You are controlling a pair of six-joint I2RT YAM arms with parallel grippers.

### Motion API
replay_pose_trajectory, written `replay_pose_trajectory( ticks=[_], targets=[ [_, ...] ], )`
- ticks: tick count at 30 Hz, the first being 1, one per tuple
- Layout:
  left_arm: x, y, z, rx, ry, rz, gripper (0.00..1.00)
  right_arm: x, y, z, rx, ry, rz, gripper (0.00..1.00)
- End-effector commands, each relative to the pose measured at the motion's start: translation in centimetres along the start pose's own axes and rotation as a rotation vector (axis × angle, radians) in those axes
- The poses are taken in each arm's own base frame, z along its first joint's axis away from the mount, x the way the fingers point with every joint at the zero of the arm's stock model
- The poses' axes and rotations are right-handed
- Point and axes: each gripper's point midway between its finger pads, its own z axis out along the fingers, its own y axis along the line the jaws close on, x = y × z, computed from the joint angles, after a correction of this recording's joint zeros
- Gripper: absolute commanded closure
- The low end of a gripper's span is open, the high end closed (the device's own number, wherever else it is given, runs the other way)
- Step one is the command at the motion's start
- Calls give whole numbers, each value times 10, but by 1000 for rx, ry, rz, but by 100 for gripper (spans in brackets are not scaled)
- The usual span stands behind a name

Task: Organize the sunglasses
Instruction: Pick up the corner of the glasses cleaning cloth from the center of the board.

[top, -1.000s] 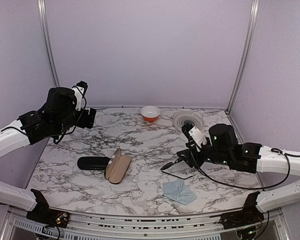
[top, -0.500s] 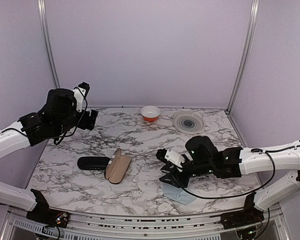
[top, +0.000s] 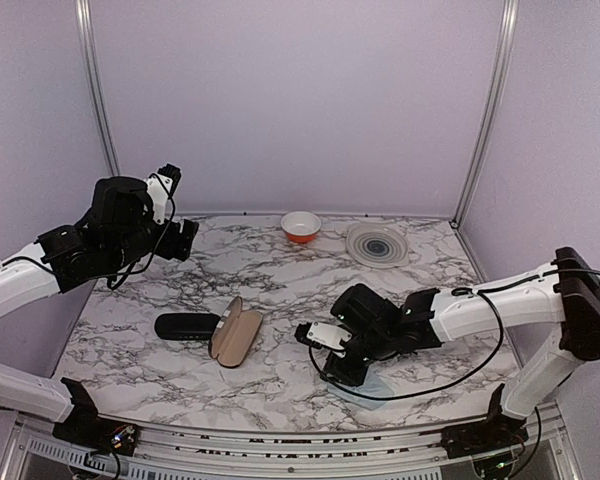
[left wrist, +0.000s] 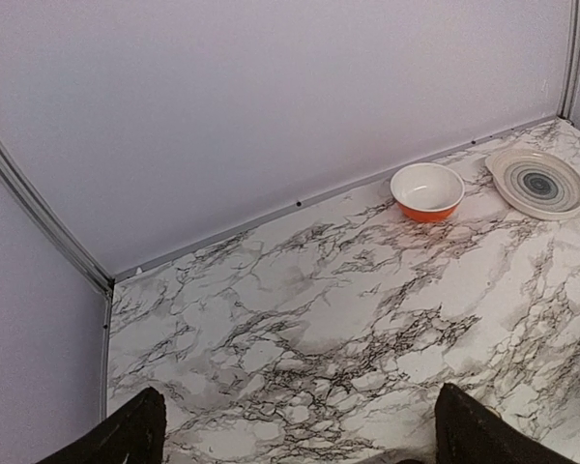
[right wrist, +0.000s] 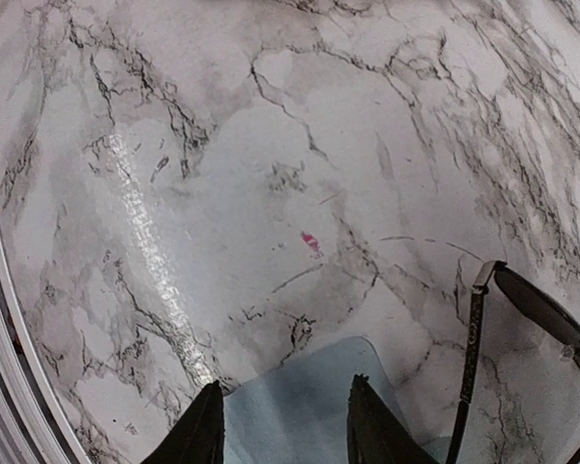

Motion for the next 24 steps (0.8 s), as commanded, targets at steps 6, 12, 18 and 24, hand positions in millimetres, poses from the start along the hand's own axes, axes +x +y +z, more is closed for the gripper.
replay_pose_trajectory(
  ticks=[6,12,18,24],
  targets=[
    [-7,0,-4,16,-35,-10,2,7,-33,15,113,100,33,64],
    [-6,-1,-4,17,-32,-9,3,12,-39,24,117,124,41,66],
    [-5,-2,-4,21,-31,-8,2,16,-33,31,75,137,27,67],
    [-6,-2,-4,24,-32,-8,2,13,-31,29,64,149,0,68]
  ],
)
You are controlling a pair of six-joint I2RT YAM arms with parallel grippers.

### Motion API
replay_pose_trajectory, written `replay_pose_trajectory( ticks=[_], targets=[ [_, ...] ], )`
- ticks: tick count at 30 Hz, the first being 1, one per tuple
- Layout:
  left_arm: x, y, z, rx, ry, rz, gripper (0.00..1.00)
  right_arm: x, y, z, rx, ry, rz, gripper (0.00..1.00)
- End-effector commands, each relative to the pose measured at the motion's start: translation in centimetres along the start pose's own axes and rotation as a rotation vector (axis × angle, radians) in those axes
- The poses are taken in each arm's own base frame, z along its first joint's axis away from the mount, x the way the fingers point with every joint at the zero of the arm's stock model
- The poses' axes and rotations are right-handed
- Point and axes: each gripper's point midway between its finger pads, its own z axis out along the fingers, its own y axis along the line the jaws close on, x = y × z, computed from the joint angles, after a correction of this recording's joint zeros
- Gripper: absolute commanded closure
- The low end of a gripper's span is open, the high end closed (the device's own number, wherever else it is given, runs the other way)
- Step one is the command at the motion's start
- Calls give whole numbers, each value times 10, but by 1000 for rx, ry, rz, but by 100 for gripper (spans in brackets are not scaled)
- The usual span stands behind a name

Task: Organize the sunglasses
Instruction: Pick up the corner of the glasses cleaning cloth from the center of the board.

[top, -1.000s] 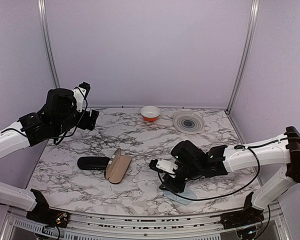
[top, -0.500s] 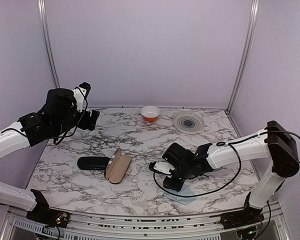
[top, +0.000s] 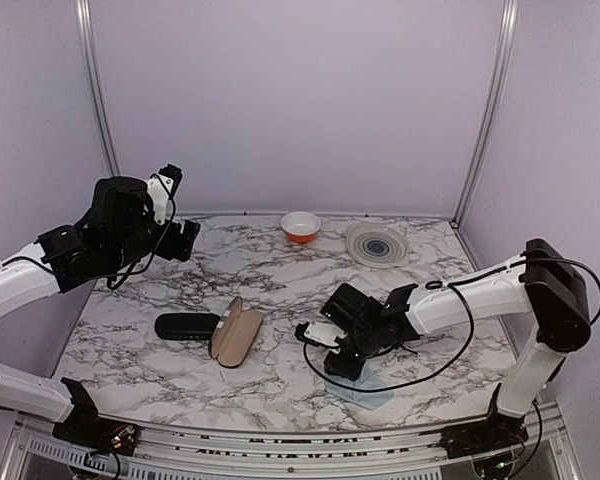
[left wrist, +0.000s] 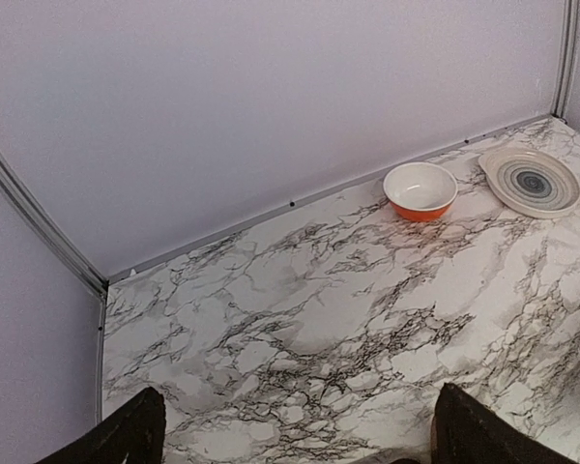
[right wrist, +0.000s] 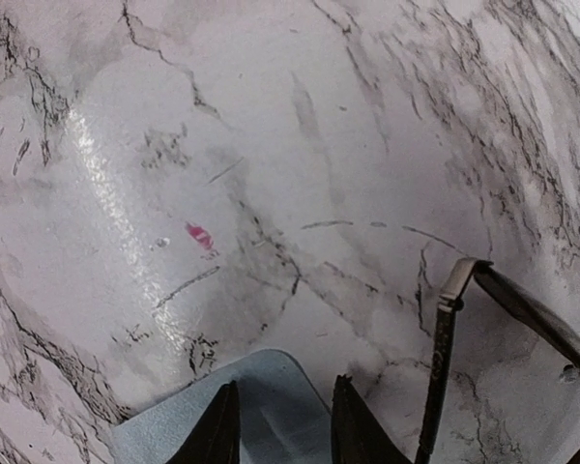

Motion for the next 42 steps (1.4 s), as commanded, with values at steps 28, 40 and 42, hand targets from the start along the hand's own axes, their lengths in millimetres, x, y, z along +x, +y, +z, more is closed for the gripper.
replay_pose_trajectory(
  ticks=[28,40,42],
  targets=[
    [-5,-6,-4,46,-32,0,2,-18,-7,3,-18,22,-41,100],
    [-8,-76,-24,464,-59,29,8,-68,-32,-76,68,-305,41,100],
    [-8,-88,-27,525,-53,30,9,-58,-31,-75,66,-304,50,100]
  ],
)
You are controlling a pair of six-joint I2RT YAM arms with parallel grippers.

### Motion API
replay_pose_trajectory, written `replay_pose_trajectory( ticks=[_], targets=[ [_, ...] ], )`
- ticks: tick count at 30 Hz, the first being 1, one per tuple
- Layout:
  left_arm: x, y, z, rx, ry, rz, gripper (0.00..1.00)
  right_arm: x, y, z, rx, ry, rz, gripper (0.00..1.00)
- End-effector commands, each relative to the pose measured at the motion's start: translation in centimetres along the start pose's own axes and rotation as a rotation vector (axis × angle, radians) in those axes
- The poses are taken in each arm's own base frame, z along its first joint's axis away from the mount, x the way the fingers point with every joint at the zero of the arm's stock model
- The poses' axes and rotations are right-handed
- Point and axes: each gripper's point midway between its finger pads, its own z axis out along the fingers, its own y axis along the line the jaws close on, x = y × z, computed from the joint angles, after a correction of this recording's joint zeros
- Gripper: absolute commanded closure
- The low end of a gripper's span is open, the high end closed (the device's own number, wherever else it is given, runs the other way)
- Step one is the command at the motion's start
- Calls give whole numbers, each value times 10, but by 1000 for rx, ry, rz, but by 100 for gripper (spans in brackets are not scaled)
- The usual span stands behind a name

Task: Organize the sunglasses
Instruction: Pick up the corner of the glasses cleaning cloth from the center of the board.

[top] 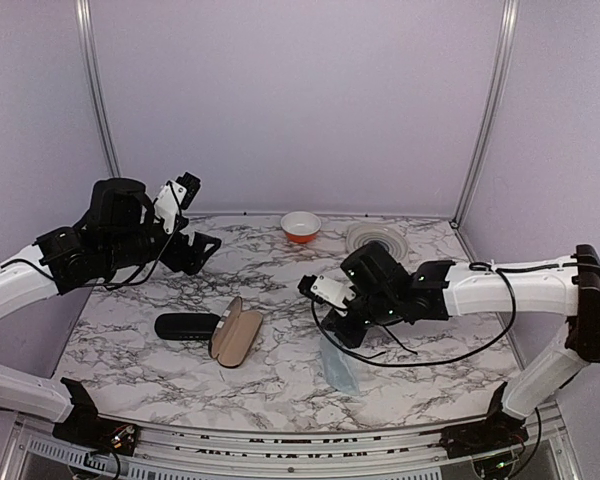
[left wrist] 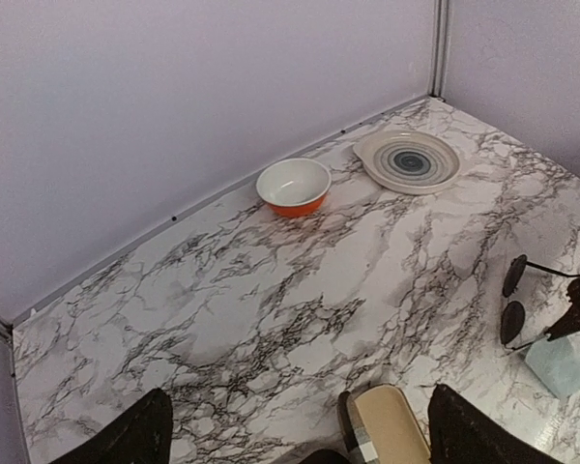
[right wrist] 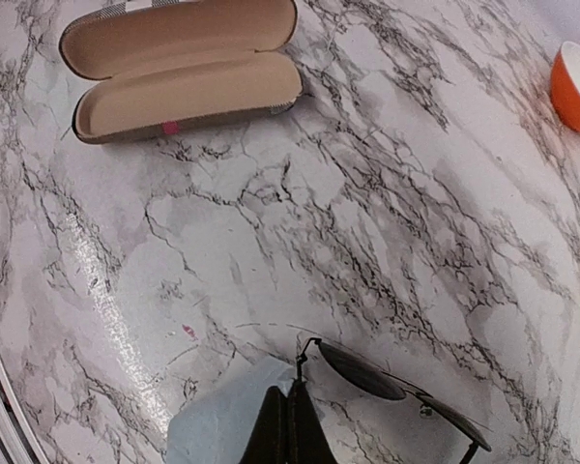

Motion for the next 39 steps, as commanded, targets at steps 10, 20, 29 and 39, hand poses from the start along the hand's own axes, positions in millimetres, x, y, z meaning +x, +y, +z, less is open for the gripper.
replay_pose_trajectory(
  ticks=[10,20,29,39],
  targets=[
    [10,-127,9,384,133,91,17,36,1,-23,11,-63,110,100],
    [77,-212,42,601,283,67,31,59,7,-46,2,-100,204,100],
    [111,-248,85,659,364,59,43,78,15,-57,-34,-110,398,100],
    [140,-277,103,688,407,117,45,104,36,-57,-40,-84,537,100]
  ],
)
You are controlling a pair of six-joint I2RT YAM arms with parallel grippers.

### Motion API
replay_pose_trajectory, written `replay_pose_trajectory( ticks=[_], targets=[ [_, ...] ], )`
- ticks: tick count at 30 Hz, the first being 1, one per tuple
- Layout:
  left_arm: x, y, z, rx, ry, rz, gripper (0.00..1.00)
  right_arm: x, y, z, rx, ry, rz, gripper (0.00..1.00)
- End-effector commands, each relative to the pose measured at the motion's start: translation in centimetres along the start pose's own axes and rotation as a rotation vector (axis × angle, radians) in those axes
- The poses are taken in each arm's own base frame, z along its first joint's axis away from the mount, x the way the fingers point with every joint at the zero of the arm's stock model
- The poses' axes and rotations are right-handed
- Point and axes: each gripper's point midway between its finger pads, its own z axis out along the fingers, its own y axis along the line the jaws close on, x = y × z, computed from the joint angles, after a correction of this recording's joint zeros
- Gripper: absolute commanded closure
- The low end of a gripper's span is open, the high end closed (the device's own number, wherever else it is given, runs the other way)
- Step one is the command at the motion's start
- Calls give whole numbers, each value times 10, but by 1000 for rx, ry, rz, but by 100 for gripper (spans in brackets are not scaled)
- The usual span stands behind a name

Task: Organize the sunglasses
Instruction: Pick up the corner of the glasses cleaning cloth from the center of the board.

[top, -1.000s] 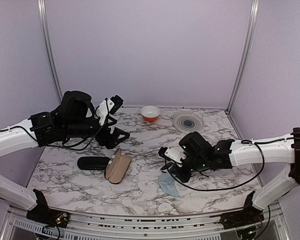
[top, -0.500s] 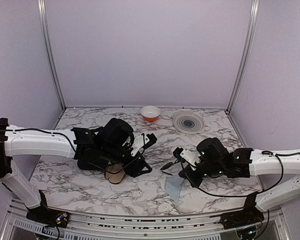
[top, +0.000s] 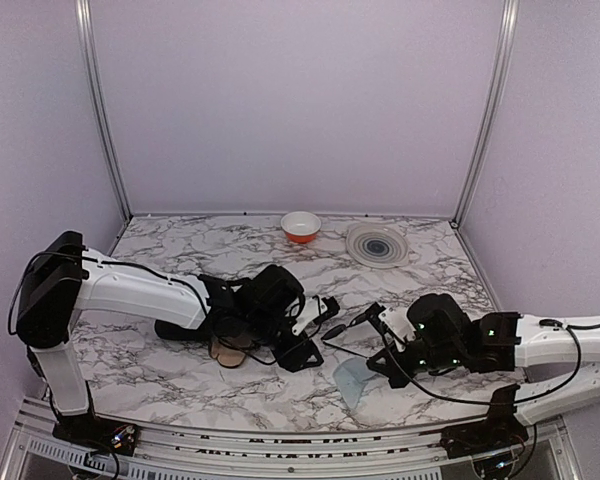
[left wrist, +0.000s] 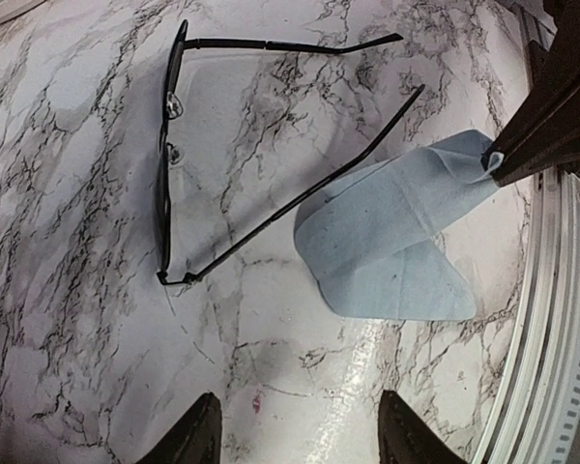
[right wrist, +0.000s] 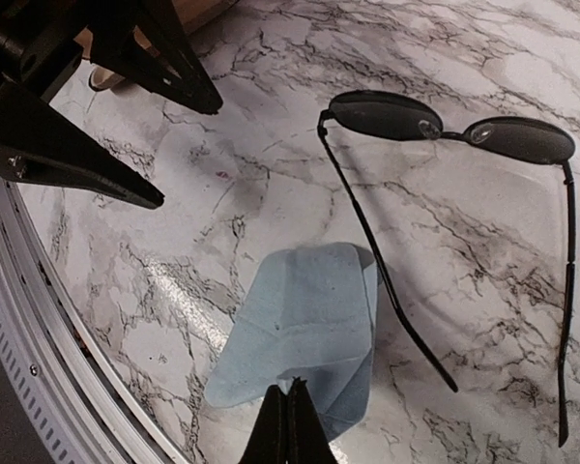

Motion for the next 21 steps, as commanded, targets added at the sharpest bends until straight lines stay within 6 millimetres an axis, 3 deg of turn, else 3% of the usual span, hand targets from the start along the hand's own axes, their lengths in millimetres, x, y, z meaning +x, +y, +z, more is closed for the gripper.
replay_pose_trajectory(
  ticks=[1,6,9,14,21],
  targets=[
    [-13,-12,11,29,-36,40,46,13,6,-1,1,2,73,100],
    [-14,-11,26,21,-22,40,52,23,18,-6,-56,1,104,100],
    [-15,-13,30,25,-19,47,54,40,25,-11,-101,39,137,100],
    [-16,-25,37,75,-23,70,54,63,21,-19,-91,90,180,100],
    [-25,-40,50,155,-12,97,53,79,20,-17,-92,152,184,100]
  ],
)
